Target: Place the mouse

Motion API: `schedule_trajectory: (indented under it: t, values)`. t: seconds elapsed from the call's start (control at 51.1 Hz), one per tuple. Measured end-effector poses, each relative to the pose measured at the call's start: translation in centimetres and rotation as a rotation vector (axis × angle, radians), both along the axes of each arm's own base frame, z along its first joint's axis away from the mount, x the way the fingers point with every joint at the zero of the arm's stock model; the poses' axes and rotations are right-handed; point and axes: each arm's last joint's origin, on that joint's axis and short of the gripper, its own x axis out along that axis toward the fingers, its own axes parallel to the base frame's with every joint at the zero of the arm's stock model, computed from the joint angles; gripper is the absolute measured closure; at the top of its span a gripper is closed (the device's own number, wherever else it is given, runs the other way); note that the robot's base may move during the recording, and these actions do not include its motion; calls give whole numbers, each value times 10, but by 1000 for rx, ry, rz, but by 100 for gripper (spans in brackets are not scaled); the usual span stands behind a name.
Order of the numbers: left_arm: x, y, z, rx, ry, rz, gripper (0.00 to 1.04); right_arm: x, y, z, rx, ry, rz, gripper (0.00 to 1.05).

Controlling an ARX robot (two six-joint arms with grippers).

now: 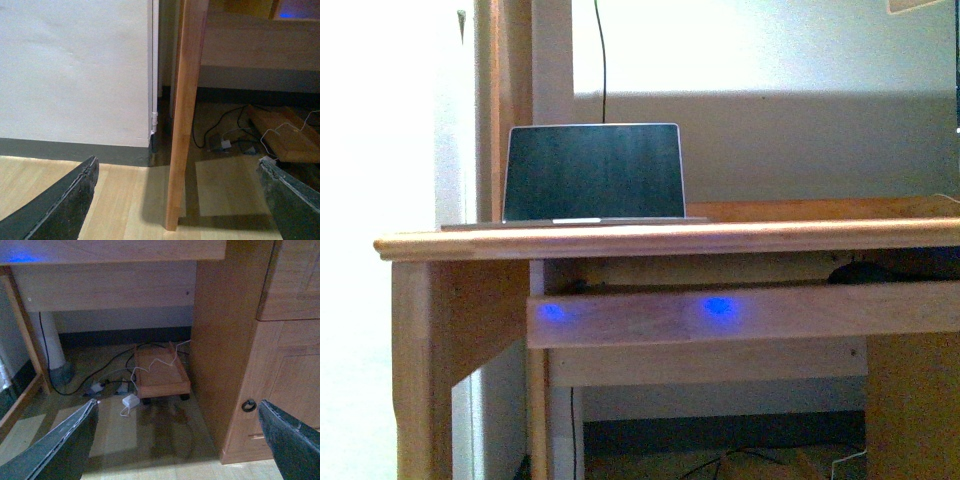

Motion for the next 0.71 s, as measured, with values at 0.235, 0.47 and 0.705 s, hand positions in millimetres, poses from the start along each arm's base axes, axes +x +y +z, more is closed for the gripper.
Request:
schedule_trajectory:
  t: [0.235, 0.47, 0.705]
  values:
    - [0, 0, 0, 0, 0, 0, 8, 0, 0, 0, 0, 0, 0, 7]
    - [0, 0, 0, 0, 0, 0, 8, 0, 0, 0, 0, 0, 0, 7]
    - [36, 8, 5, -20, 183, -69, 8, 0, 0, 0, 0, 0, 0, 7]
